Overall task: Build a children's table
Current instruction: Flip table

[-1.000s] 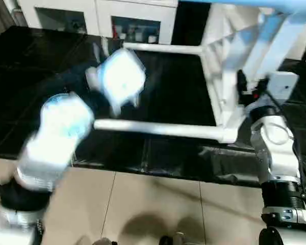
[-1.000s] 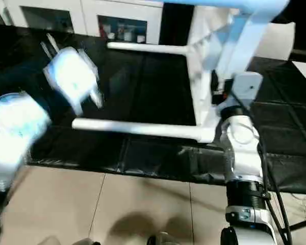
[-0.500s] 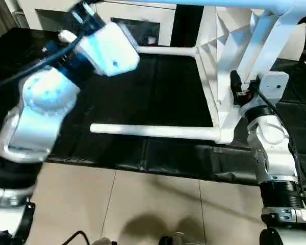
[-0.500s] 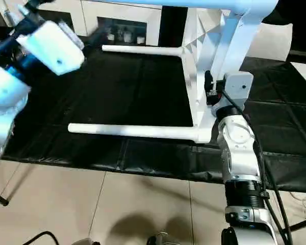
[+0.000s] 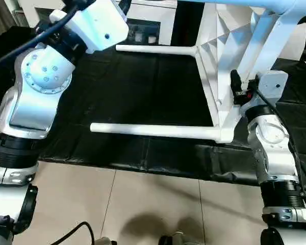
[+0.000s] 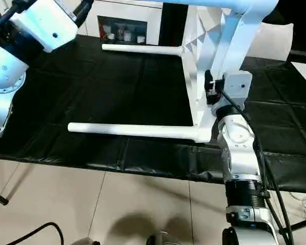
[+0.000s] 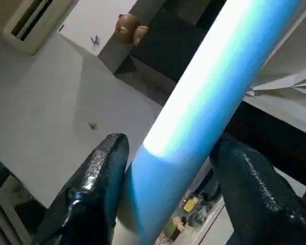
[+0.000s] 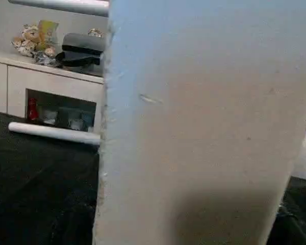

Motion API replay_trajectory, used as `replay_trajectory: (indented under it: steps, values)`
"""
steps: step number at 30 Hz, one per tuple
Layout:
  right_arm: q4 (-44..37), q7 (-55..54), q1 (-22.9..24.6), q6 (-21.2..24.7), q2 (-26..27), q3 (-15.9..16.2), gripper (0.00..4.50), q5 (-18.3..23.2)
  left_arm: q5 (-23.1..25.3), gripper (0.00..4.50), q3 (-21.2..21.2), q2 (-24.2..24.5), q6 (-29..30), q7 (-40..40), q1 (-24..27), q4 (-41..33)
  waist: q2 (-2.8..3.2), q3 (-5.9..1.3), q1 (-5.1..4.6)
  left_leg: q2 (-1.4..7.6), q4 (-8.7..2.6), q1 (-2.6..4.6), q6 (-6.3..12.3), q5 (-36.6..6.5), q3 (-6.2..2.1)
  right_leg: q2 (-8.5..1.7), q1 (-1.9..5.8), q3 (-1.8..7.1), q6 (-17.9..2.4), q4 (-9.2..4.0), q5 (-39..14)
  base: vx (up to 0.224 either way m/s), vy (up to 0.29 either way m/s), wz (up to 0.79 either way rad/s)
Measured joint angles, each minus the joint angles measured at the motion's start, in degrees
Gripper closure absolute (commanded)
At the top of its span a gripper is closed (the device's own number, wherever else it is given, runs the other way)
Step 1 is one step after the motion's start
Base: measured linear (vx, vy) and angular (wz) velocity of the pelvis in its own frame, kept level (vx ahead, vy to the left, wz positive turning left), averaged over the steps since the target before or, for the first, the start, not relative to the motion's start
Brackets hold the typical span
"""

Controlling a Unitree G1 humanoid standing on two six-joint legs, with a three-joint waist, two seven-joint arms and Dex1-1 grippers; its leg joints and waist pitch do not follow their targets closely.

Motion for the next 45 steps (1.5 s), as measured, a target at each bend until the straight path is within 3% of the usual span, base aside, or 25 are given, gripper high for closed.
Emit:
replay_trajectory:
  steps: [9,16,24,29,30,31,32,35,37,43,45]
  values:
    - [0.01,-0.38,-0.49,0.21,-2.05,0.12,2.54,-0.21,1.52,2.32,-0.57,-0.04,-1.63,-0.77,-1.64,3.36,0.02,0.01,1.34,0.00,0.00,0.17,0.06,0.06,0.01,-0.01,-0.03,0.00,-0.03,0.02,0.02,0.000,0.000,0.00]
    - [0.55,2.69,-6.81,3.00,-9.67,0.79,2.54,-1.88,-2.16,2.46,1.93,-3.54,1.84,-0.60,-2.79,5.45,0.32,0.18,2.17,-0.09,-0.01,0.11,0.24,0.20,0.11,-0.18,-0.09,-0.04,-0.04,0.02,0.13,0.000,0.000,0.00]
    - [2.38,13.38,-21.37,4.43,-23.27,2.89,2.54,-4.97,-12.86,2.49,9.66,-11.14,9.72,-0.06,-1.40,5.53,0.51,0.30,2.80,-0.07,0.07,-0.41,0.40,0.22,0.11,-0.19,-0.23,-0.11,-0.04,0.00,0.15,0.000,0.000,0.00]
    - [4.80,22.78,-28.74,7.35,-29.14,4.88,2.54,-4.97,-16.80,2.51,11.10,-14.10,12.51,0.09,1.11,3.67,0.41,0.25,3.02,-0.04,0.41,-0.49,0.67,0.07,0.07,-0.23,-0.20,-0.17,-0.04,-0.01,0.14,0.000,0.000,0.00]
    - [4.98,25.01,-30.05,8.42,-30.10,5.24,2.19,-4.71,-17.41,2.53,11.20,-14.24,13.17,0.08,1.72,3.19,0.35,0.24,3.03,-0.02,0.47,-0.49,0.71,0.05,0.06,-0.23,-0.16,-0.18,-0.04,-0.01,0.14,0.000,0.000,0.00]
    - [5.10,27.00,-31.33,9.41,-31.45,5.63,2.19,-4.67,-18.10,2.54,11.20,-14.68,13.55,0.05,2.26,2.84,0.35,0.23,3.10,-0.02,0.54,-0.49,0.75,0.02,0.05,-0.25,-0.12,-0.18,-0.04,0.01,0.14,0.000,0.000,0.00]
    - [5.41,30.30,-32.94,10.83,-32.08,5.75,1.80,-4.31,-18.30,2.58,11.38,-14.94,14.27,0.05,2.69,2.58,0.17,0.15,3.04,0.01,0.58,-0.47,0.75,0.02,0.04,-0.23,-0.02,-0.20,-0.03,-0.01,0.14,0.000,0.000,0.00]
    - [7.33,34.20,-34.51,12.32,-31.20,6.76,1.58,-4.19,-18.59,2.61,11.66,-14.92,16.16,0.05,2.85,3.31,-0.32,0.00,2.61,0.13,0.86,-0.41,0.72,0.01,-0.05,-0.13,0.14,-0.24,0.28,-0.03,0.01,0.000,0.000,0.00]
    - [8.49,34.55,-34.70,11.77,-30.90,7.12,1.33,-4.19,-18.53,2.64,11.67,-14.87,16.50,0.07,2.91,3.40,-0.33,0.00,2.34,0.13,1.12,-0.39,0.70,0.00,-0.10,-0.13,0.14,-0.23,0.33,-0.03,0.09,0.000,0.000,0.00]
    - [12.04,37.06,-35.79,6.38,-28.48,7.70,0.73,-2.82,-18.05,2.64,13.21,-14.72,18.30,1.80,2.91,4.40,-0.31,-0.13,0.82,0.09,1.31,-0.41,0.49,-0.07,-0.13,-0.15,0.28,-0.20,0.46,-0.03,0.24,0.000,0.000,0.00]
    - [12.61,41.51,-36.89,2.76,-26.67,7.03,0.60,-0.18,-18.11,2.65,14.78,-15.70,20.63,4.07,3.71,4.41,-0.13,-0.24,0.14,0.10,1.31,-0.36,0.51,-0.06,-0.13,-0.15,0.27,-0.21,0.47,-0.02,0.24,0.000,0.000,0.00]
